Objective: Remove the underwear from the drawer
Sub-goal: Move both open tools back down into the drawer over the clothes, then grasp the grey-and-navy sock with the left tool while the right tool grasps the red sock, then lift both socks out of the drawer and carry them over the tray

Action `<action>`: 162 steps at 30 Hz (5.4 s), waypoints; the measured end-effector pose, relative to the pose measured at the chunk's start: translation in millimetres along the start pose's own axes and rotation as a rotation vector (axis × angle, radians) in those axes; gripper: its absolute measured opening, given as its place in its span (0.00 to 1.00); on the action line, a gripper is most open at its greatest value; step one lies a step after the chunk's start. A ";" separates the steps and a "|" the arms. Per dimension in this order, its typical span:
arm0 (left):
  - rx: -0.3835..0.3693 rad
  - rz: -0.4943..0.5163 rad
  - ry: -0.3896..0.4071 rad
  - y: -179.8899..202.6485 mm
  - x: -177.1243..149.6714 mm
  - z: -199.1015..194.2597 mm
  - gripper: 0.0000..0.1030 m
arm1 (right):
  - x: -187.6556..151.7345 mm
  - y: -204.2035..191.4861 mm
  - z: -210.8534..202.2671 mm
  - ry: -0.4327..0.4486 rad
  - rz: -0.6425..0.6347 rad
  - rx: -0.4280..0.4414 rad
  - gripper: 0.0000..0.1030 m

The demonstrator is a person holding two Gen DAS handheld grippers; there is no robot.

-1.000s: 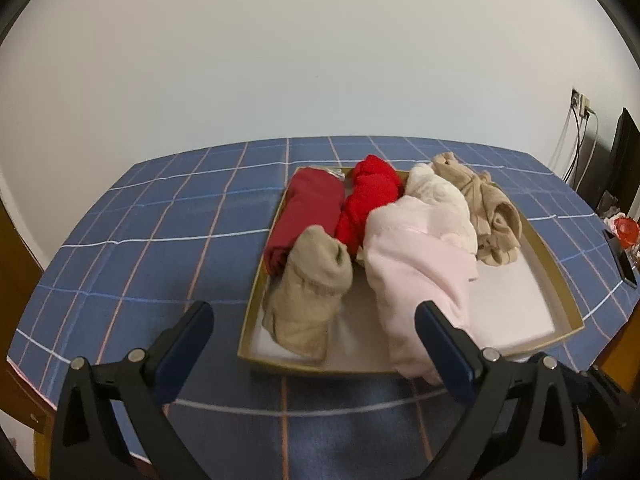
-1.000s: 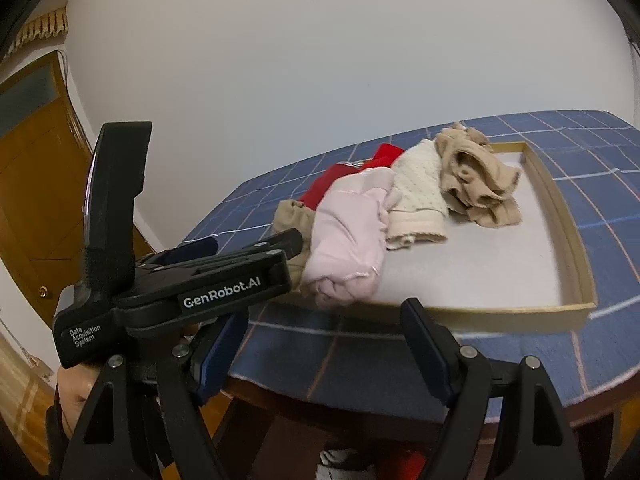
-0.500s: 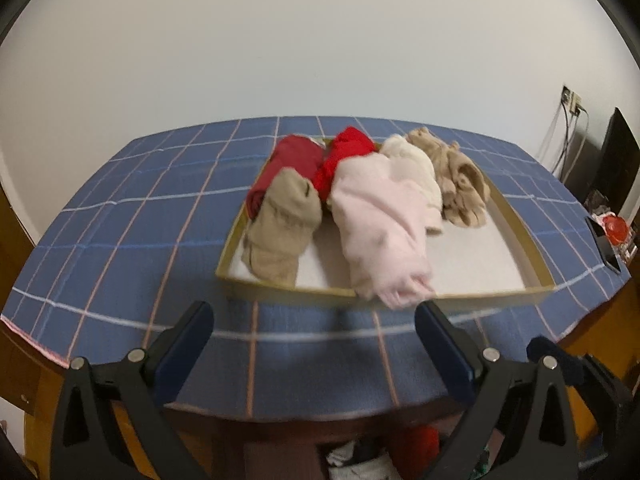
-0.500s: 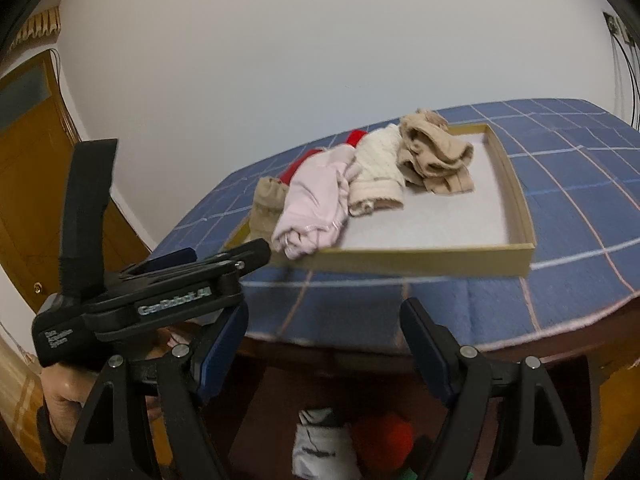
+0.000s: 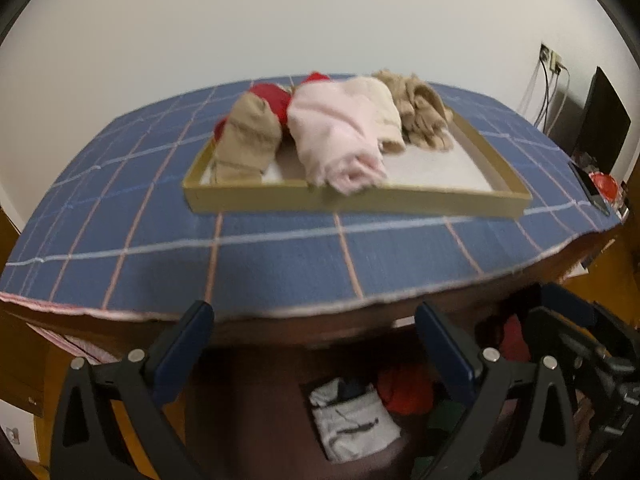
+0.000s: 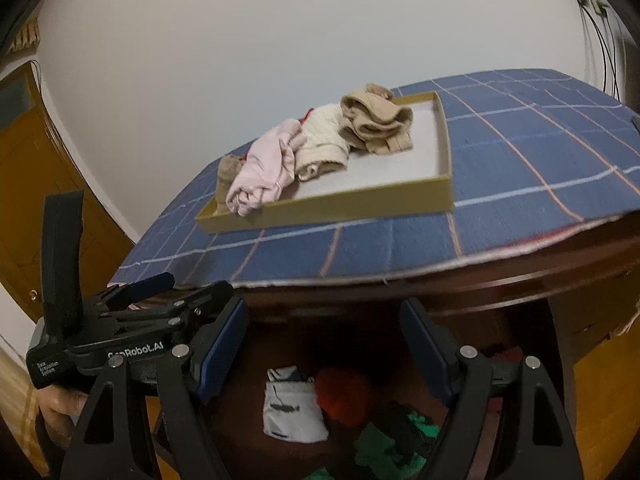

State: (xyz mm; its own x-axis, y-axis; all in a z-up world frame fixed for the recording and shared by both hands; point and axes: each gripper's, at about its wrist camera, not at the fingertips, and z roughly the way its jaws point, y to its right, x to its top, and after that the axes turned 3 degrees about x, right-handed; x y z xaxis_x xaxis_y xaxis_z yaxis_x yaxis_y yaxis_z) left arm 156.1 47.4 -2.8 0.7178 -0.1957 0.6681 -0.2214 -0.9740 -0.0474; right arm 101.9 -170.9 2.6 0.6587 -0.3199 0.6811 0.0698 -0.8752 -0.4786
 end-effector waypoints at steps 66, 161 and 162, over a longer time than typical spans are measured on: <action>-0.060 0.099 -0.392 18.9 -132.0 48.5 0.15 | -66.8 -6.8 142.3 -0.717 -0.239 -0.026 0.77; -0.058 0.046 0.158 49.3 -116.6 -113.2 0.15 | -66.1 -2.7 -106.7 0.072 -0.068 -0.001 0.26; -0.057 0.049 0.164 50.1 -114.3 -114.1 0.15 | -65.4 -2.1 -107.8 0.076 -0.067 -0.001 0.26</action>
State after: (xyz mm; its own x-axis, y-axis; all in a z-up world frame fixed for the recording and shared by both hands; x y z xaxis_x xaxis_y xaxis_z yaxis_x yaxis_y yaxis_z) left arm -12.3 33.9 3.2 0.5891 -0.2169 0.7784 -0.2936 -0.9549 -0.0439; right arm -22.1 -187.2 18.9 0.5939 -0.2868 0.7517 0.1115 -0.8959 -0.4300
